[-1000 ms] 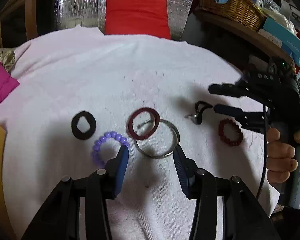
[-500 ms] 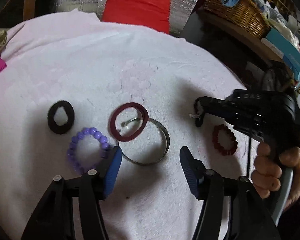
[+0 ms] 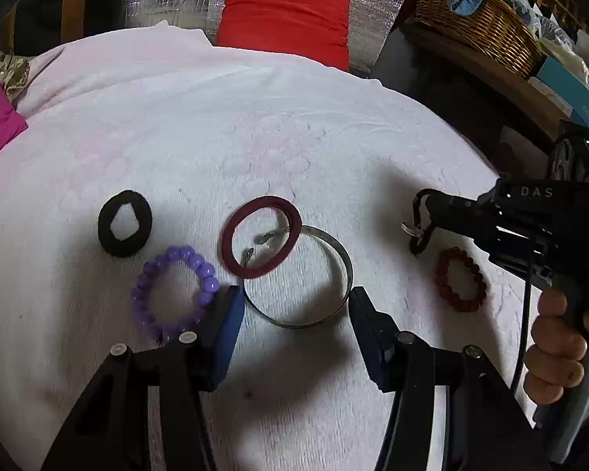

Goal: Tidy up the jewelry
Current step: 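Grasp the black hair tie with the right gripper, then grasp the silver bangle with the left gripper while the right holds the hair tie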

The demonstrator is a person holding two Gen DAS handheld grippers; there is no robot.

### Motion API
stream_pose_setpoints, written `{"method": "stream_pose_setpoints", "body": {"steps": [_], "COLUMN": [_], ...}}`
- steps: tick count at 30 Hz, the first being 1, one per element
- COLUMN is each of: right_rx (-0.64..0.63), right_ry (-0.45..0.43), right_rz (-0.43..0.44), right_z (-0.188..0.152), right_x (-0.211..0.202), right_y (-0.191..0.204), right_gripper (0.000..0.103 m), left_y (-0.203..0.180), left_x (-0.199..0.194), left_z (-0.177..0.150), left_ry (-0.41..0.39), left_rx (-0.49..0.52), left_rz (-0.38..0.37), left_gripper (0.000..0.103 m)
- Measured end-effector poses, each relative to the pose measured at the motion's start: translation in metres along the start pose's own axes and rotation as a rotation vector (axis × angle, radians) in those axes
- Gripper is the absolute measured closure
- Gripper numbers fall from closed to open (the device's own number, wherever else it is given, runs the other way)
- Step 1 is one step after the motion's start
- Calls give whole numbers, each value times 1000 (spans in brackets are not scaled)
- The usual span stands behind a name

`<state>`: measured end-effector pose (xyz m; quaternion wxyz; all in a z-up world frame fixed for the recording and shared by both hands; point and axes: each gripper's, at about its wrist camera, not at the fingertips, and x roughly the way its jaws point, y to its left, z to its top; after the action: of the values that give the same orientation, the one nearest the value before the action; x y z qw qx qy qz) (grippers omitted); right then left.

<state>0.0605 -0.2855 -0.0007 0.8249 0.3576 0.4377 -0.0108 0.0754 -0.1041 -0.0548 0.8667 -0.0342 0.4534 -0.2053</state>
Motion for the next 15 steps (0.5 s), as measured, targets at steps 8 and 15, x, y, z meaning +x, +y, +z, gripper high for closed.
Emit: {"method": "stream_pose_setpoints", "body": {"steps": [8,15], "right_rx": [-25,-85], "right_ry": [-18,-16], "right_rz": [25,66], "right_z": [-3,-12], "right_x": [-2,0], "right_y": [14,36], "right_gripper": [92,92], "left_y": [8,19], "left_x": [-27,-51], "left_z": [-12,-13], "left_ry": [8,-38], "left_rx": [26,31], "left_rz": [-18,7], "left_gripper": [47,48]}}
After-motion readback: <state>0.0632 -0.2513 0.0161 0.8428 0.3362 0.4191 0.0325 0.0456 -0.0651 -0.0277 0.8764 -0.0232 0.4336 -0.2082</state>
